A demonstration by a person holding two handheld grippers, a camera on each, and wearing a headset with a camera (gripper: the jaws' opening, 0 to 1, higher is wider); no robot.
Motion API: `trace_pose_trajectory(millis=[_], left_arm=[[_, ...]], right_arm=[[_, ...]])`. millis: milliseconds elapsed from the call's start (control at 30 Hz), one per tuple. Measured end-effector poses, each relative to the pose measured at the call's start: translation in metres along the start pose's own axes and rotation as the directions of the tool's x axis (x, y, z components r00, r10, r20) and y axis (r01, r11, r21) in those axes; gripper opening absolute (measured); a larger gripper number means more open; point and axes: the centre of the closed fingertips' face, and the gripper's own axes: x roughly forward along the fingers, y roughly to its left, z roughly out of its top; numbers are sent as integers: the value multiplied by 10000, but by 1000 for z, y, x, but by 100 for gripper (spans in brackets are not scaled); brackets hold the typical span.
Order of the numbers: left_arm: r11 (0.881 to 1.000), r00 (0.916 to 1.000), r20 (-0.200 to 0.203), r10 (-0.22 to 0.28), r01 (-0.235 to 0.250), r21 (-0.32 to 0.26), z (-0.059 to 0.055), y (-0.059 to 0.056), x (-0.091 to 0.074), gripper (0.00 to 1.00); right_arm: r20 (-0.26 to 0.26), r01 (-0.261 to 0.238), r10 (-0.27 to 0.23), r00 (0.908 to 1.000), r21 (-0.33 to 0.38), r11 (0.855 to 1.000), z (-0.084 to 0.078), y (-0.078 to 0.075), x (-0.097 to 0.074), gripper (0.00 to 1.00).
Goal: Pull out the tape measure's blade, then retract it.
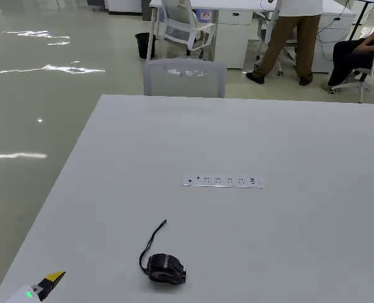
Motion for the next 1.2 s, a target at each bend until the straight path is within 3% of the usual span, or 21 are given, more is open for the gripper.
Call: trace_pose_trajectory(millis=[233, 400, 767, 967, 1200], left_arm=[[9979, 9994, -103, -333, 339, 543, 23, -5, 10, 96], [9938, 9971, -316, -697, 722, 847, 23, -5, 21, 98], [9846, 9926, -673, -1012, 1097, 1361, 26, -1, 33, 99], [9780, 9900, -797, -1161, 1279, 1650, 35, 5, 41, 99], [9663, 9844, -933, -1492, 1652, 1973, 48, 0, 52, 99]], right_arm=[[-103, -172, 169, 9998, -293, 9994, 4, 4, 5, 96], [-81, -232, 230, 9997, -275, 9994, 9, 3, 10, 96], [-35, -494, 493, 9988, -383, 9980, 18, 6, 18, 96], [-26, -554, 553, 9985, -415, 9976, 21, 6, 21, 96], [3, -601, 601, 9982, -378, 9975, 23, 5, 24, 96]])
